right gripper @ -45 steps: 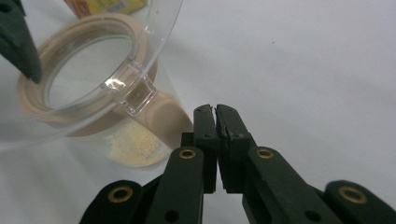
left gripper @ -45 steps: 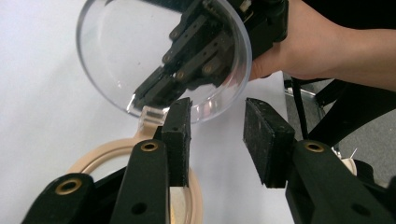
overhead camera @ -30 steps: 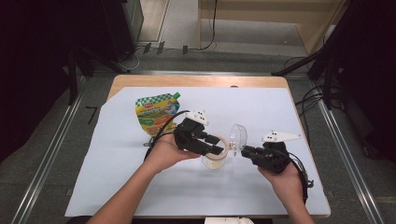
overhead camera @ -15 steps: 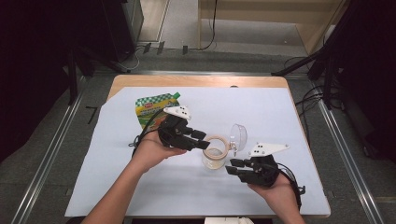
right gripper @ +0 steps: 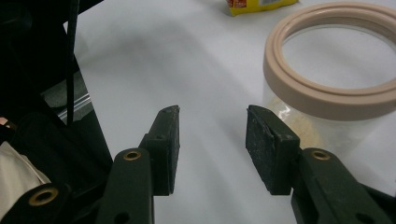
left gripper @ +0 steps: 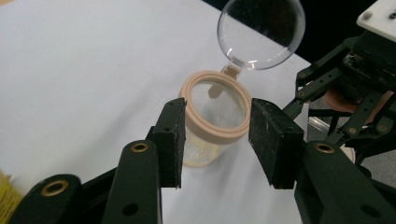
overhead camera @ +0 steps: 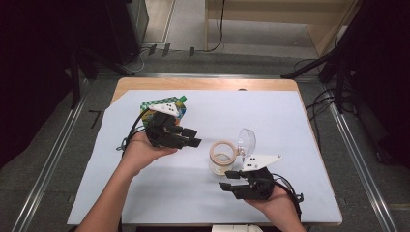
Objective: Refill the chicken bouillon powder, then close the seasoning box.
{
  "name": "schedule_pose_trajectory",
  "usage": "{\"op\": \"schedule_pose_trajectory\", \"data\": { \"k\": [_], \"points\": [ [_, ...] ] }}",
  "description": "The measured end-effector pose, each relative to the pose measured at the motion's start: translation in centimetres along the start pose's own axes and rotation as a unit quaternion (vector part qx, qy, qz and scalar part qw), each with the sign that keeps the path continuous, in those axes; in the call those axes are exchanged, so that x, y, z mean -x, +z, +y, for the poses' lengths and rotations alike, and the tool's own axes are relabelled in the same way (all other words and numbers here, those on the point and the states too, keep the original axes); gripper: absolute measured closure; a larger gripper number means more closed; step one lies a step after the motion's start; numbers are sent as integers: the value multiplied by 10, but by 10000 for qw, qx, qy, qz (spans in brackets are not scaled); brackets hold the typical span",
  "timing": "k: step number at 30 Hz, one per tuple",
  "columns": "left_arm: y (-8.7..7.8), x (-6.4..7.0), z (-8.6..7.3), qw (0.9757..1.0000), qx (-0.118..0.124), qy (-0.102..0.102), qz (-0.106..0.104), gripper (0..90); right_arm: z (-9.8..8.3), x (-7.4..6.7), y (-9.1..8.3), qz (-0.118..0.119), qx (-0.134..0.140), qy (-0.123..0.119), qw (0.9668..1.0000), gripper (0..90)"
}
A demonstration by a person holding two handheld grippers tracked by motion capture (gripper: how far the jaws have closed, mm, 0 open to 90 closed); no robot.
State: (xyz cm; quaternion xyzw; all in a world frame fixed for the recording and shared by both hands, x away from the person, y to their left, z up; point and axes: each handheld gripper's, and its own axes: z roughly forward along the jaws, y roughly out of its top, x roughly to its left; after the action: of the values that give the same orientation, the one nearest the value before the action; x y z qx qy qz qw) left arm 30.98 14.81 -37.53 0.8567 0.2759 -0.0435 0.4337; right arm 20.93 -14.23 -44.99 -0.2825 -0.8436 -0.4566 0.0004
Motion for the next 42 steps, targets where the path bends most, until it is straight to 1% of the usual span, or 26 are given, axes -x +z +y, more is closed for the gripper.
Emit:
{"op": "schedule_pose_trajectory", "data": {
  "k": [1, 2, 4, 8, 9, 11, 15, 17, 18, 20, 21, 22, 24, 25, 26, 27, 29, 30, 32, 33, 34, 35, 37, 38, 40, 42],
  "points": [
    [-2, -1, 0, 10000, 0, -24, 27, 542, 0, -1, 1, 3, -10, 15, 10000, 552],
    [-3, -2, -1, 10000, 13, -53, -12, 546, 0, -1, 2, 24, -15, -28, 10000, 551],
    [-6, -4, -1, 10000, 56, -80, 5, 548, 0, -3, 5, 24, -42, -62, 10000, 552],
    [-14, -6, -1, 9998, 169, -75, 19, 536, 0, -5, 11, 69, -89, -78, 9999, 551],
    [-16, -6, -1, 9998, 182, -45, 58, 526, 0, -5, 11, 80, -90, -55, 9999, 552],
    [-20, -7, -1, 9998, 197, 13, 41, 514, 0, -6, 13, 113, -86, -33, 9999, 551],
    [-27, -9, -1, 9996, 254, -88, 1, 498, 1, -8, 16, 122, -122, -57, 9998, 546],
    [-30, -10, -2, 9997, 229, -94, 54, 497, 1, -8, 18, 136, -114, -93, 9998, 540],
    [-32, -11, -3, 9996, 226, -136, 88, 498, 2, -9, 19, 142, -113, -96, 9998, 533],
    [-37, -13, -4, 9995, 224, -182, 158, 498, 2, -9, 21, 163, -105, -48, 9998, 516],
    [-41, -14, -4, 9993, 239, -208, 180, 497, 2, -10, 21, 180, -118, -39, 9998, 515],
    [-41, -14, -4, 9993, 239, -208, 180, 496, 2, -10, 21, 180, -118, -39, 9998, 515],
    [-49, -17, -7, 9989, 283, -269, 249, 491, 3, -11, 23, 178, -124, -73, 9997, 513],
    [-49, -17, -7, 9989, 283, -269, 249, 491, 3, -11, 23, 178, -124, -73, 9997, 513],
    [-55, -19, -9, 9986, 306, -318, 293, 491, 3, -12, 24, 171, -125, -108, 9997, 511],
    [-59, -20, -10, 9985, 305, -321, 325, 490, 3, -12, 25, 178, -134, -106, 9997, 509],
    [-61, -21, -12, 9983, 320, -337, 349, 484, 4, -13, 26, 176, -124, -140, 9997, 507],
    [-66, -23, -14, 9979, 336, -385, 404, 477, 4, -14, 26, 189, -127, -164, 9996, 507],
    [-70, -24, -16, 9974, 332, -413, 478, 471, 5, -15, 28, 217, -149, -210, 9994, 507],
    [-73, -25, -17, 9972, 293, -407, 554, 470, 5, -16, 29, 219, -160, -209, 9994, 504],
    [-75, -26, -18, 9971, 297, -396, 582, 467, 5, -17, 30, 232, -184, -236, 9993, 495],
    [-77, -26, -19, 9969, 302, -406, 598, 464, 5, -17, 32, 251, -169, -304, 9991, 492],
    [-83, -29, -22, 9963, 383, -431, 637, 461, 5, -19, 34, 278, -212, -324, 9989, 491],
    [-83, -29, -22, 9963, 383, -431, 637, 457, 5, -20, 35, 288, -210, -364, 9987, 491],
    [-88, -33, -25, 9956, 424, -469, 698, 455, 4, -22, 37, 279, -243, -398, 9985, 491],
    [-91, -36, -28, 9948, 416, -508, 776, 455, 4, -23, 38, 269, -258, -415, 9984, 487]
  ]
}}
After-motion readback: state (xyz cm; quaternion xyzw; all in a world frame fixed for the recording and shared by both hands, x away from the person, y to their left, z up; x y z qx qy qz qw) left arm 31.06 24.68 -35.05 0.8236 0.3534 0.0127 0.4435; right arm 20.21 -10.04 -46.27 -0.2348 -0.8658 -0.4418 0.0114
